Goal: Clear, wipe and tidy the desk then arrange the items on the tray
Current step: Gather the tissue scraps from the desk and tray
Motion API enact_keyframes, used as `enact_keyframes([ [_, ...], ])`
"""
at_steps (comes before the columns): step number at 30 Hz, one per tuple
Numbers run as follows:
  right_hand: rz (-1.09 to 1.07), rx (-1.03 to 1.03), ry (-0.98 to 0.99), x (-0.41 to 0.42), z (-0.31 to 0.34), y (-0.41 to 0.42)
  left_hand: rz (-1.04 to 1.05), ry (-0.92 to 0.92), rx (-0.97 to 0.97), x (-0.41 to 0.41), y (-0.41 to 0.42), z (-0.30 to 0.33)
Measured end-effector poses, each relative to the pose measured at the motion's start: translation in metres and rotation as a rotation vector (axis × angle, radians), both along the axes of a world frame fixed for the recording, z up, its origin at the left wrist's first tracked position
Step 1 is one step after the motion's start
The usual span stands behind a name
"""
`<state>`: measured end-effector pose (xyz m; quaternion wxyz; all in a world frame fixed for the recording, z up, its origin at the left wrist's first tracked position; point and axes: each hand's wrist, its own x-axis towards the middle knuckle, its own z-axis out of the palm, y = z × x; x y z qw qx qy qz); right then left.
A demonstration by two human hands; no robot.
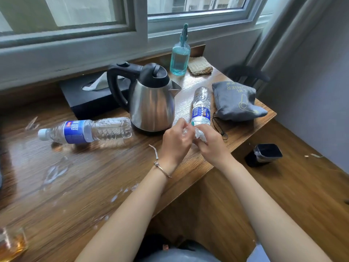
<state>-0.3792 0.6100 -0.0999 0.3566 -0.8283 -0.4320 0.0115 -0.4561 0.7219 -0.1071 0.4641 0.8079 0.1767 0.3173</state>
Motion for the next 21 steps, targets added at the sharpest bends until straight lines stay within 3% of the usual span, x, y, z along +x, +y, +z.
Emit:
enact_keyframes([
  [11, 0.073, 0.026, -0.041, 0.001, 0.013, -0.001, -0.06, -0.023, -0.023, -0.004, 0.003, 0.013],
  [21, -0.101, 0.108, 0.005, 0.074, 0.027, -0.108, -0.246, -0.046, 0.035, 0.096, -0.086, 0.021],
])
